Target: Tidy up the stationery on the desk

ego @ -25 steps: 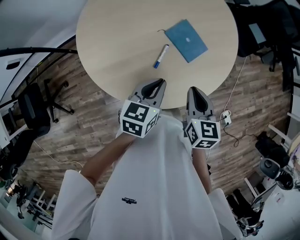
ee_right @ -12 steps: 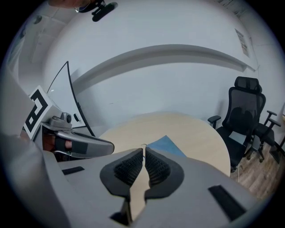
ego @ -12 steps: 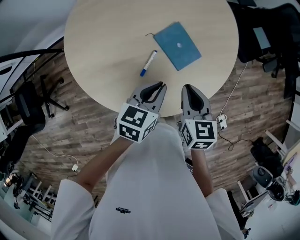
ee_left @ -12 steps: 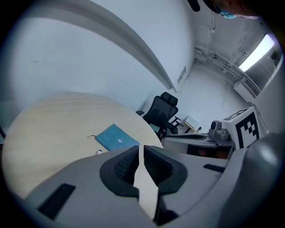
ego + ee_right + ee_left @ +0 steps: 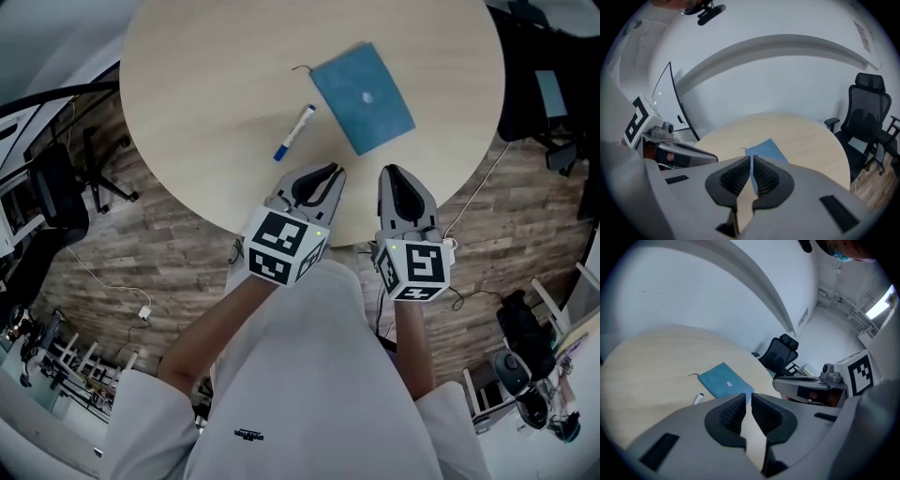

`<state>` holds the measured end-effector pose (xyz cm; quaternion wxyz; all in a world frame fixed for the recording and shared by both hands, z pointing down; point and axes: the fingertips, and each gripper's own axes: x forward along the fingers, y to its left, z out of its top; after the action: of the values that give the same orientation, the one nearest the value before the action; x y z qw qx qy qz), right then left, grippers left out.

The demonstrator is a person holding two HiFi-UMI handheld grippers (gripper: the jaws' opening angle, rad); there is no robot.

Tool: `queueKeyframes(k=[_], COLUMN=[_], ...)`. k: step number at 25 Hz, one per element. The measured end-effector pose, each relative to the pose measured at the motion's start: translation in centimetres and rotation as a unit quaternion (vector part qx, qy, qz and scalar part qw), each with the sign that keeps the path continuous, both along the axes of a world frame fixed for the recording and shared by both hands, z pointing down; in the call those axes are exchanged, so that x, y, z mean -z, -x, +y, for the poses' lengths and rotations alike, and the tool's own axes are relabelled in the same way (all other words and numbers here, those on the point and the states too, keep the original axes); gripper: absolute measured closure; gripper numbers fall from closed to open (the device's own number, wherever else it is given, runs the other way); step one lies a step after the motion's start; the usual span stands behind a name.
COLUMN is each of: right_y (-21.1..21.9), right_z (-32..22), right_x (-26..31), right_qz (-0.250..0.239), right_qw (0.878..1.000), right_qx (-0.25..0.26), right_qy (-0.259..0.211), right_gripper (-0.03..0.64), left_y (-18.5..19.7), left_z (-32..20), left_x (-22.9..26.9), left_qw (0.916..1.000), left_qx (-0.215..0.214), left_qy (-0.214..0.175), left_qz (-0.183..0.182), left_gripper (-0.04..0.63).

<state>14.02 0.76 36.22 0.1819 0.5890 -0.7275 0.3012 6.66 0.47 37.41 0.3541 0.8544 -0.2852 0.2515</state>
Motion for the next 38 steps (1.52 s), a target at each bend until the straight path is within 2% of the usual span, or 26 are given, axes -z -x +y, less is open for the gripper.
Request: queueKeyframes(k=[7,15,21,22,24,30,35,38], right_y=[-2.2,-4.8,-5.8,-5.9,-5.9,-6.3,-6.3,-6.0], right_z=[-2.2,-4.1,-6.3,-6.5,-6.8,-7.8,-8.4,-8.7], right_x=[-3.0,-7.3,-10.3,-10.7,-11.7,-14.7,-15.9,-16.4], right_qz=[-0.003,-0.005,0.003,0.003,0.001,0.035,0.010,0.024], right_qw=[1.000,0.999,0.998,0.998,0.997,0.994,0.994,0.993], right_qx=[0.023,0.044,0.054,0.056,0.062,0.084,0.066,0.069], right_qy=[-0.001,0.023,0.025,0.028,0.037,0.057,0.082,0.087], right_gripper=[0.575,0.575,0.574,0.566,0.476,0.462,0.456,0.428], left_y=[-1.2,-3.5,-4.6,-4.6,-4.4,-3.2,-2.8,-2.4], left_z=[-1.9,-3.0,-4.0,-4.0,-4.1,-5.5,-5.9,-6.0], left_x=[-5.2,-9.5,-12.5,-12.9,-13.7,-15.9,-17.1,-17.5], left_qw=[0.9988,0.9965,0.9953,0.9949,0.9938,0.9890,0.9871,0.9864], left_qx=[0.036,0.058,0.053,0.055,0.063,0.102,0.113,0.119], left_qy=[0.020,0.039,0.049,0.051,0.056,0.058,0.072,0.065], left_qz=[-0.027,-0.046,-0.065,-0.067,-0.073,-0.090,-0.088,-0.093], left_gripper=[0.563,0.563,0.557,0.534,0.477,0.468,0.435,0.433])
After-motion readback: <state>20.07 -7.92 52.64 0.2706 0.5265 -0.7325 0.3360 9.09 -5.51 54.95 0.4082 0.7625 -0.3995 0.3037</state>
